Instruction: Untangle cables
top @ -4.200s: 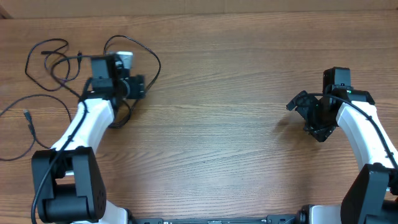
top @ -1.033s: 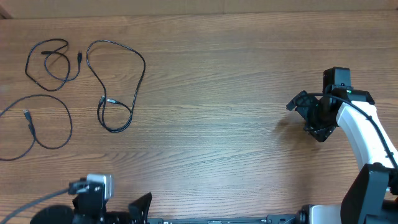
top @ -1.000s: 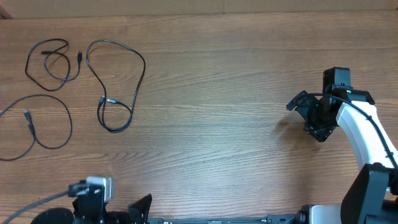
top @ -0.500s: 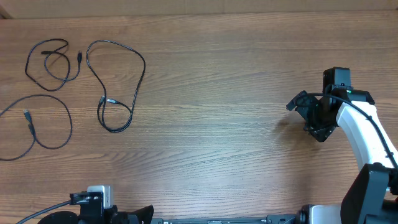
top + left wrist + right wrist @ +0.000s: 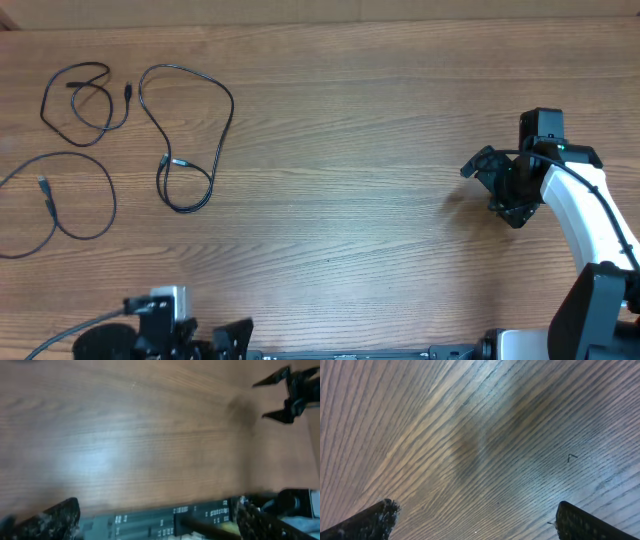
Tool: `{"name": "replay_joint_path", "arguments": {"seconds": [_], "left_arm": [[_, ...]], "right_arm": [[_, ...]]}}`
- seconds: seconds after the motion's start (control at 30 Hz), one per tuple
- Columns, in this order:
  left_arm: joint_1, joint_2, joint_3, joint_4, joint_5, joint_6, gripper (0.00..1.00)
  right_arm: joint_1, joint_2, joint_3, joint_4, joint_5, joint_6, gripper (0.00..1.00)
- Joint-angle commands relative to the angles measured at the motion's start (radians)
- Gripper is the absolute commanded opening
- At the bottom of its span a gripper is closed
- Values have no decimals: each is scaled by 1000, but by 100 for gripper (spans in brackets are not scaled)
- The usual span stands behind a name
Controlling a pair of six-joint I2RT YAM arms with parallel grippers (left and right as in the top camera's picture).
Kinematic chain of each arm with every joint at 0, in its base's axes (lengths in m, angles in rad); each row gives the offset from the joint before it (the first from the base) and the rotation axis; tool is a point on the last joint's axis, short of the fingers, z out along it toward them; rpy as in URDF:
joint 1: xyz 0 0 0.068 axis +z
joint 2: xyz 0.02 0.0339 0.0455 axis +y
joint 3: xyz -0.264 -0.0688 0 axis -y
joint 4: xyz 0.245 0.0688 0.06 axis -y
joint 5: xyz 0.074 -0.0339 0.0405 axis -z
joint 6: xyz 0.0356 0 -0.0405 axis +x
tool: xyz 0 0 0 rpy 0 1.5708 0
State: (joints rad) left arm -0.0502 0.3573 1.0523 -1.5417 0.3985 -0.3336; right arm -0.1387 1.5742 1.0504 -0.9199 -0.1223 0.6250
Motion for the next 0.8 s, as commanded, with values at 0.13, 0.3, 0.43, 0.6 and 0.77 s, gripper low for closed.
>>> {"name": "replay_joint_path", "arguments": {"seconds": [0.13, 0.3, 0.43, 0.6, 0.77], "left_arm": [[4, -204, -260, 361, 152, 187, 100], [5, -310, -426, 616, 246, 306, 100], [5, -328, -498, 741, 246, 331, 100], [5, -355, -576, 886, 246, 408, 100], [6, -354, -626, 968, 230, 446, 100]], "right_arm": [[-6, 0, -6, 2, 14, -4, 100], [-6, 0, -6, 2, 14, -4, 100], [-6, 0, -6, 3, 14, -4, 100], [-6, 0, -6, 2, 14, -4, 100], [-6, 0, -6, 2, 14, -4, 100]]}}
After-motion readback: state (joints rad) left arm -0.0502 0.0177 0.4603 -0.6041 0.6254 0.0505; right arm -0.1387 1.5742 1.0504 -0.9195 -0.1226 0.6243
